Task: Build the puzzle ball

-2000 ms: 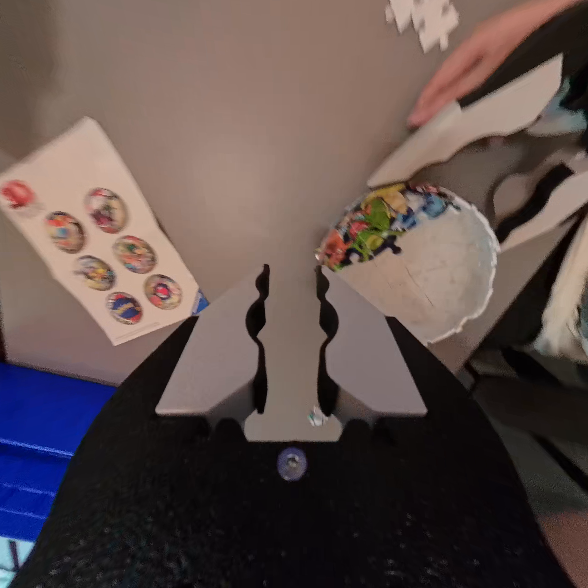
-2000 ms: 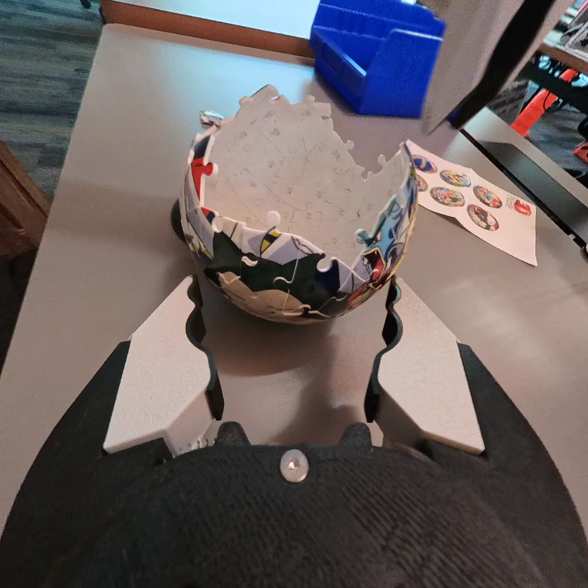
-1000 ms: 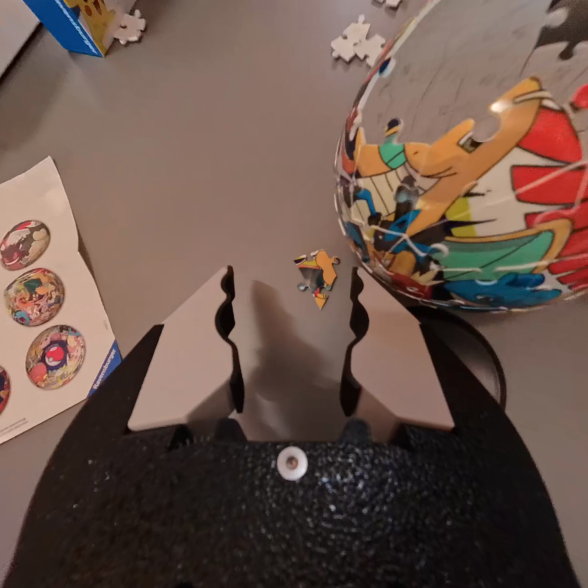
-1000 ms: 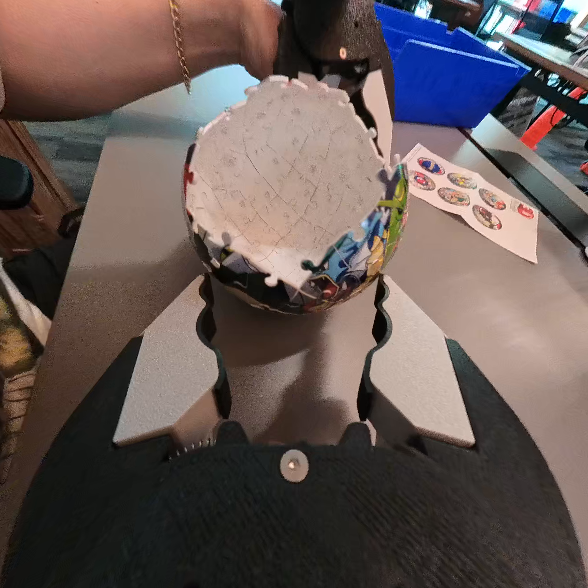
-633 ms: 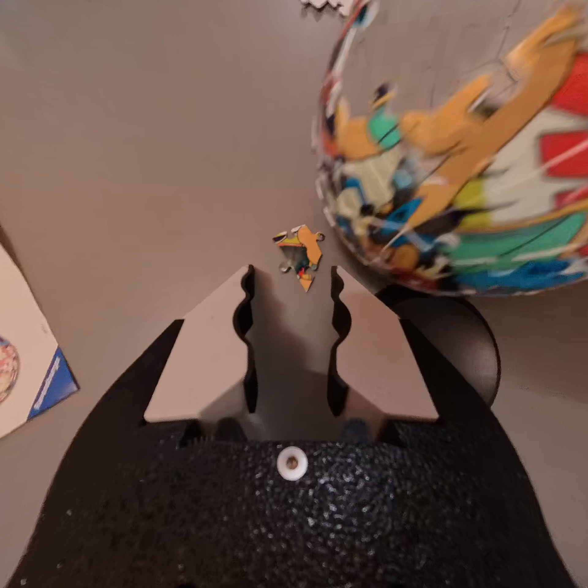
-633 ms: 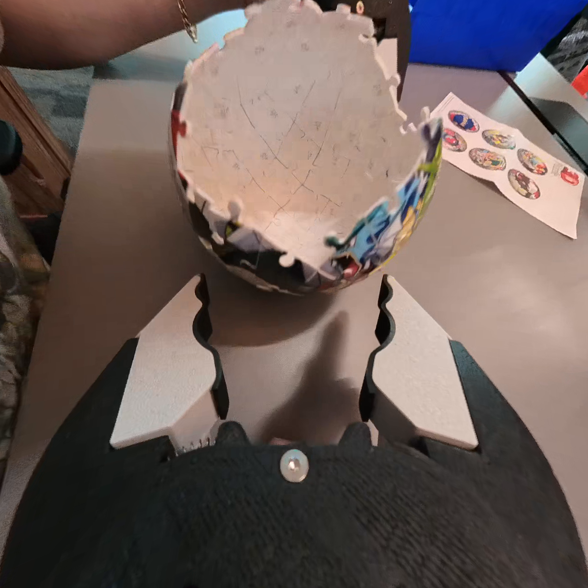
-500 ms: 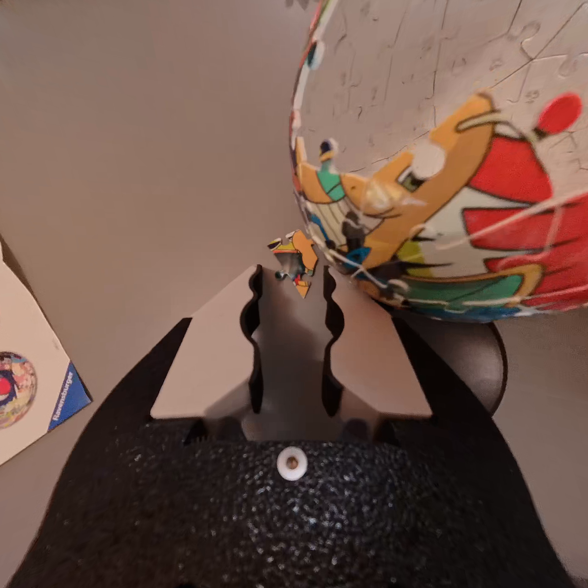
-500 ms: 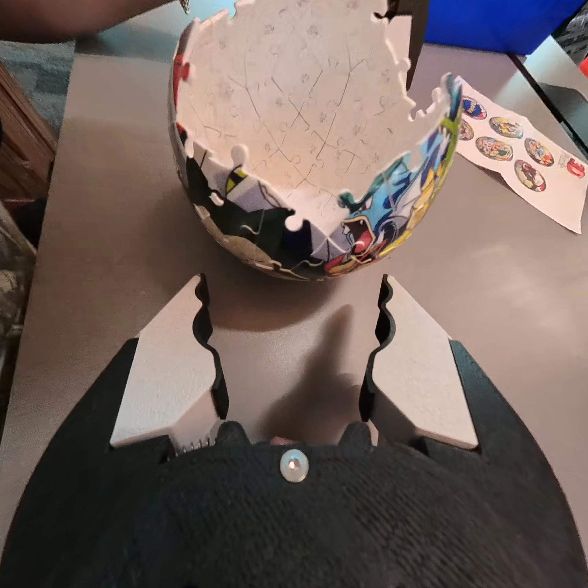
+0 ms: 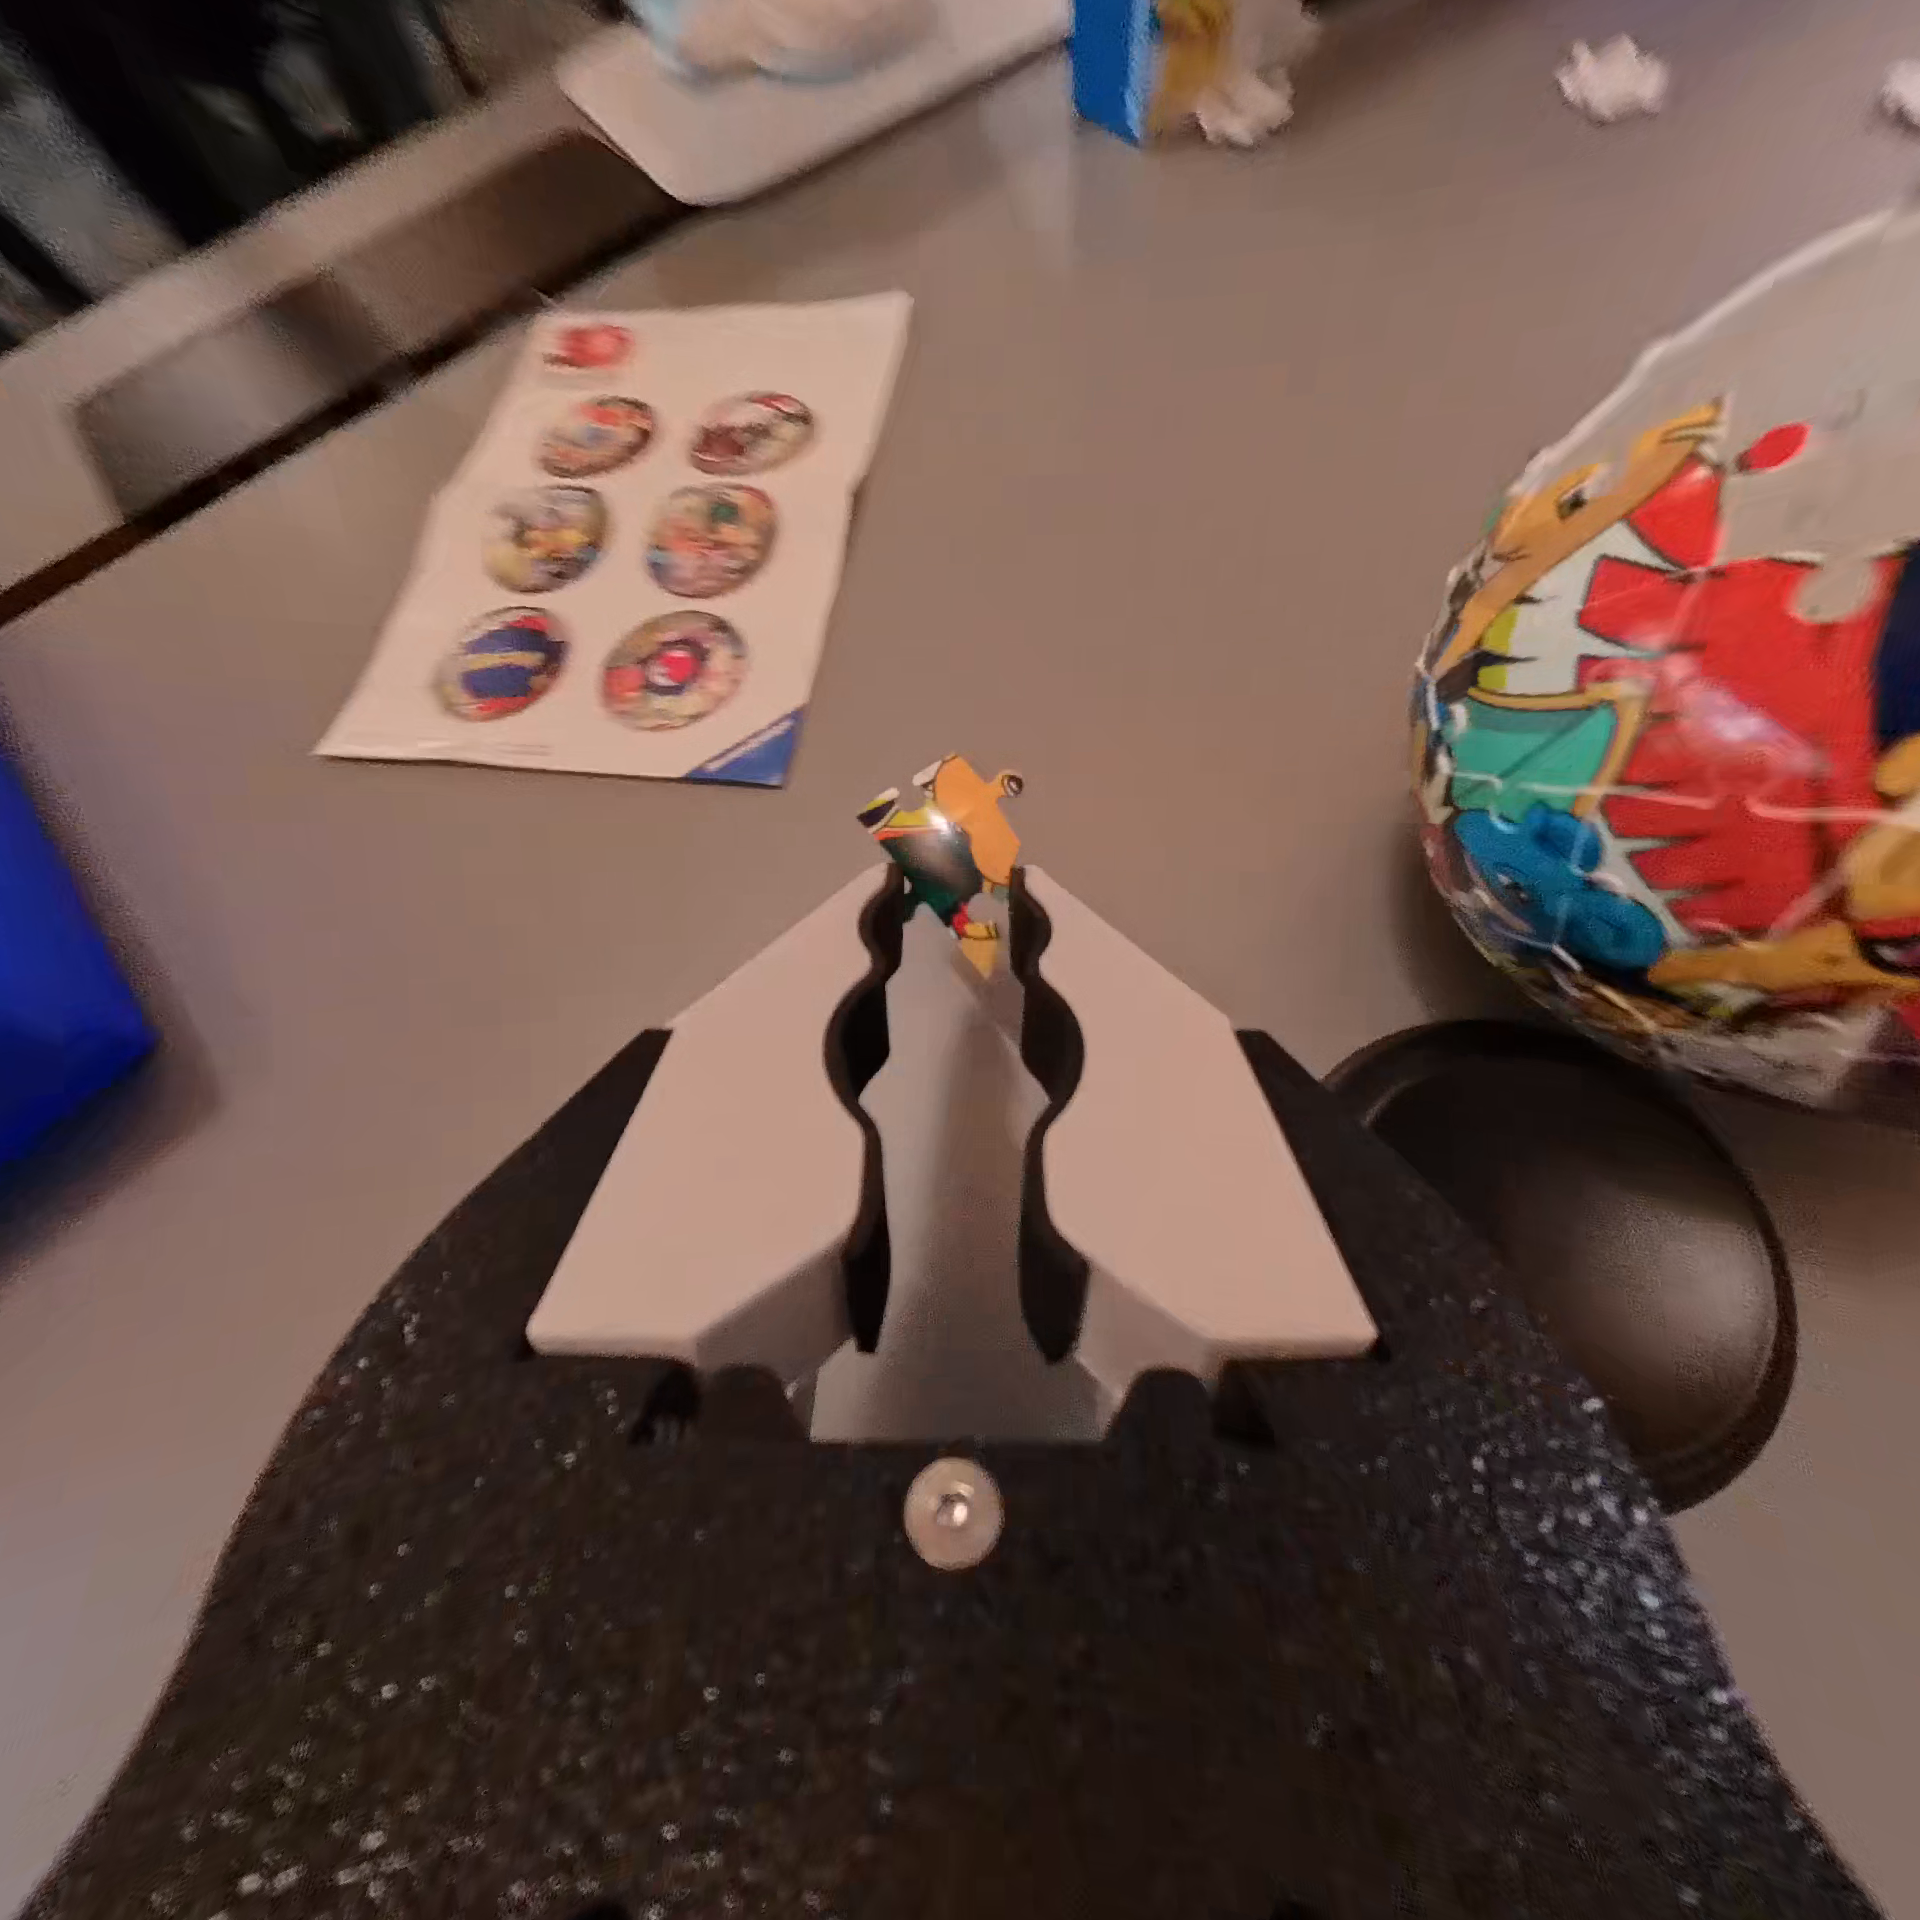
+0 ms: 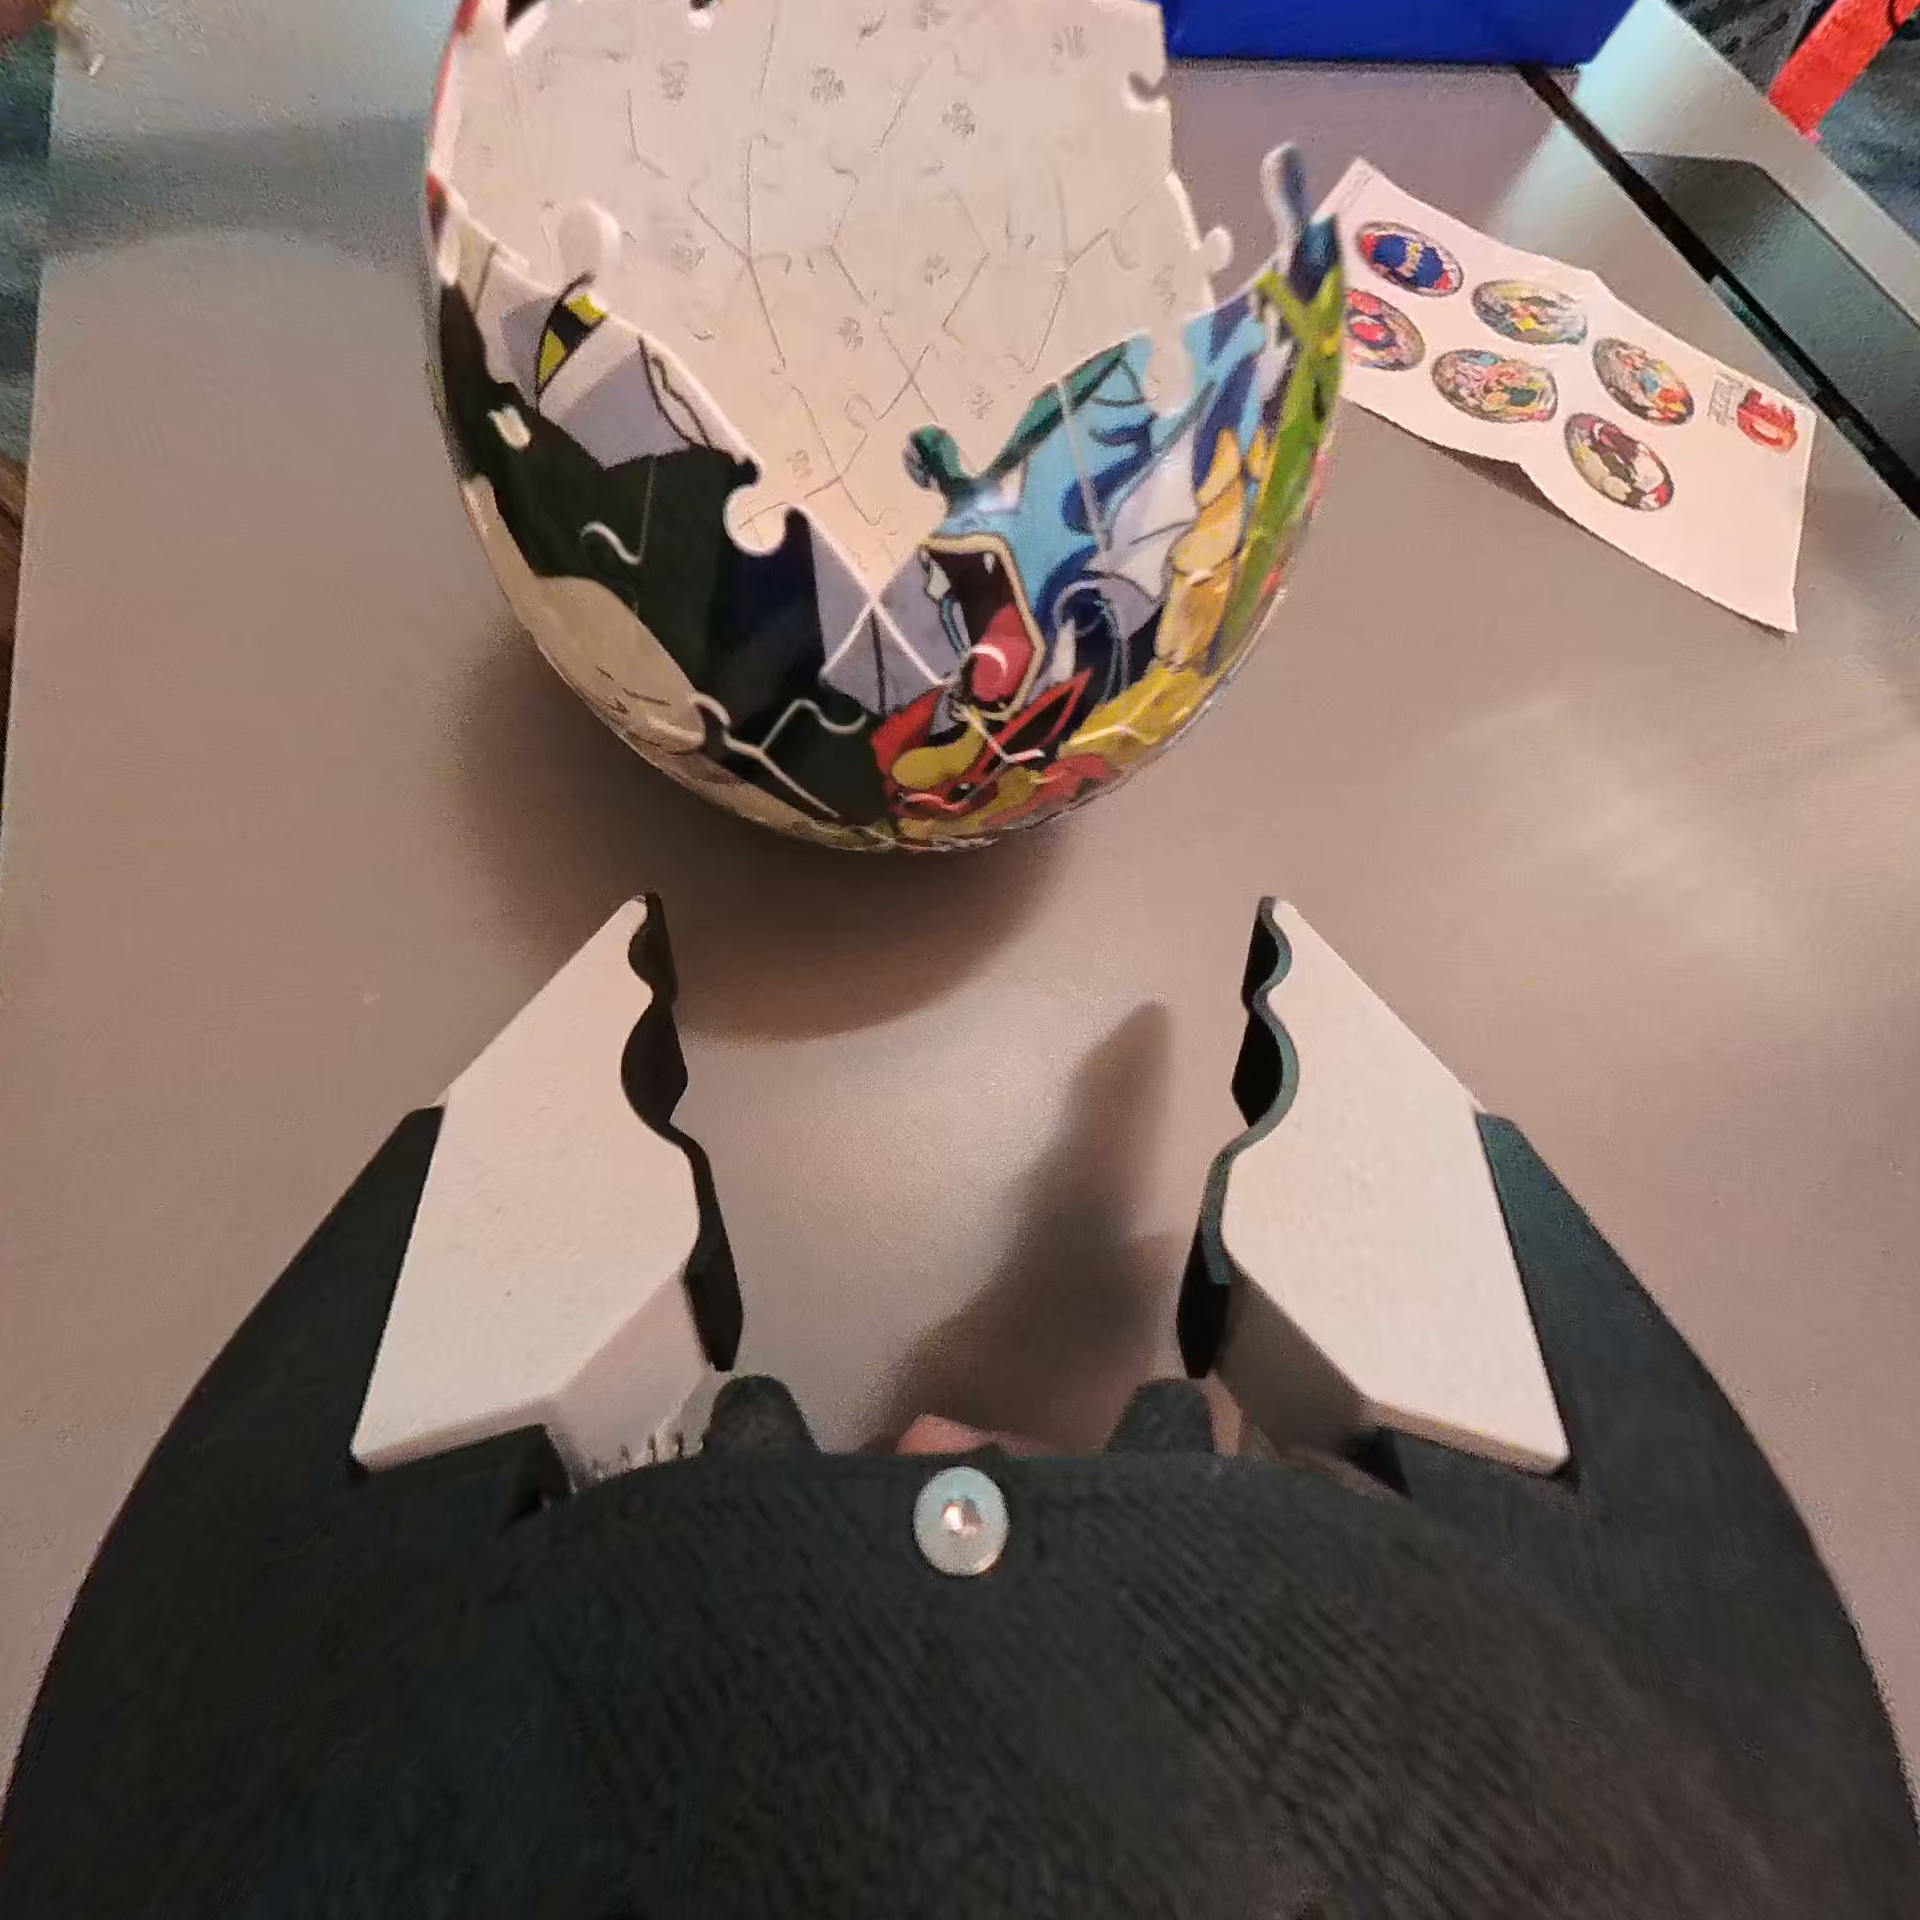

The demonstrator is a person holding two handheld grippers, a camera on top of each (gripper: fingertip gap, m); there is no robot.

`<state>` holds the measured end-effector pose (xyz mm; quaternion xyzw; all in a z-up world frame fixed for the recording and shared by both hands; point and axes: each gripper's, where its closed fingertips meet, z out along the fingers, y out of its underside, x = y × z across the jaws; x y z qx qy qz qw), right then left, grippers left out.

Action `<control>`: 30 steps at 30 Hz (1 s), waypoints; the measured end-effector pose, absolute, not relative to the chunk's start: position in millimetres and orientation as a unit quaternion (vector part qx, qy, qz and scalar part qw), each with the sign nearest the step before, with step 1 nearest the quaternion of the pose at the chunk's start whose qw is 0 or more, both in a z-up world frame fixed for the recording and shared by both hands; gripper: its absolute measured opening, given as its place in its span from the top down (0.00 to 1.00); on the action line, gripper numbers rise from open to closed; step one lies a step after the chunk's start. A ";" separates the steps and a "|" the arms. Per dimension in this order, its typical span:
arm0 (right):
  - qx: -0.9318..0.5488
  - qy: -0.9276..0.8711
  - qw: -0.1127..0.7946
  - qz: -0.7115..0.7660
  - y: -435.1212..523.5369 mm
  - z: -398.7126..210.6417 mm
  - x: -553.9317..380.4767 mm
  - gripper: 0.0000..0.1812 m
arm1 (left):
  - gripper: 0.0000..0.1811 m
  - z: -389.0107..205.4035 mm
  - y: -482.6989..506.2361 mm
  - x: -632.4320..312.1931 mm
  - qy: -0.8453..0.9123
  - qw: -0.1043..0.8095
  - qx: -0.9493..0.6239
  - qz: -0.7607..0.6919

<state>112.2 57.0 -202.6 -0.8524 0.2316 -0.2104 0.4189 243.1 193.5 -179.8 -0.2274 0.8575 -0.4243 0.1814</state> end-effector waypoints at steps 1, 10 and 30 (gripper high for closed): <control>-0.849 0.240 0.422 -0.206 54.7 -201.0 112.4 0.40 | 0.90 -173.3 200.1 241.5 0.842 0.199 -0.241 -0.441; -0.871 0.289 0.363 -0.159 23.5 -200.8 120.7 0.38 | 0.90 -146.8 204.5 211.9 0.799 0.228 -0.228 -0.507; -0.731 0.348 0.492 -0.320 0.5 -109.8 94.9 0.34 | 0.91 -104.4 197.5 196.5 0.778 0.221 -0.242 -0.536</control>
